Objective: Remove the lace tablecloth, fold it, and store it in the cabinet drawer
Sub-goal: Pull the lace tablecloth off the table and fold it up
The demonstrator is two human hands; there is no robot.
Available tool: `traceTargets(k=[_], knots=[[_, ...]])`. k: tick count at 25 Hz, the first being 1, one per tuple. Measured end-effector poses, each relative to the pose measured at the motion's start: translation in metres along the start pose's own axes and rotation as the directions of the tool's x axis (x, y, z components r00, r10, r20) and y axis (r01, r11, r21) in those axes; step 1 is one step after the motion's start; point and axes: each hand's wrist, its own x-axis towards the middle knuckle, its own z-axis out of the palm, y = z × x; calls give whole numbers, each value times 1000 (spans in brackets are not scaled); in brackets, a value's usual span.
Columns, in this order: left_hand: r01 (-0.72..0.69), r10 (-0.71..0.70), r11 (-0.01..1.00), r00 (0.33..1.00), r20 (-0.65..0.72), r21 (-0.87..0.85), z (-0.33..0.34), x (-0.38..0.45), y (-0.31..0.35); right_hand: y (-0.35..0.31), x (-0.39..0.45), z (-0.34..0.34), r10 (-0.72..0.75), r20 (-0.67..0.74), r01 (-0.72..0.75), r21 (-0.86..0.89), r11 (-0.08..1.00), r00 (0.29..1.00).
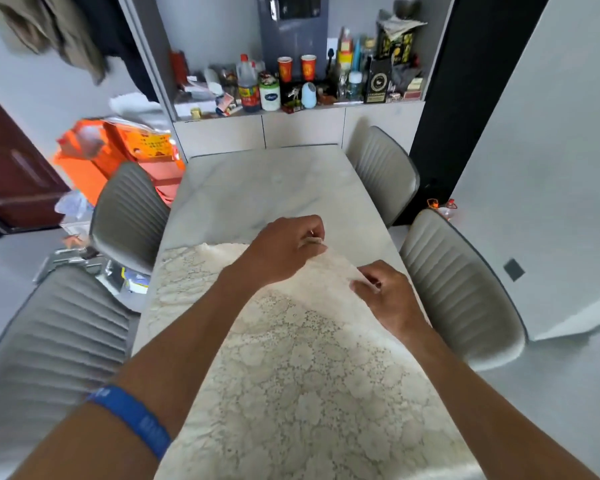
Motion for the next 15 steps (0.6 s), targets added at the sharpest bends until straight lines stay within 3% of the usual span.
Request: traceTargets(k=[8,12,15], knots=[[78,-35,990,941,-335,116,-34,-158,108,21,-179,-39,212,47,-190,-287,939,976],[169,-127,983,908,-398,71,-40,-225,130,61,-249,-68,455,131,-373,-400,837,881],[215,-196,977,881,-430,-4,-47,-262,140,60,-282,-70,507,199,-409,-386,827,838]])
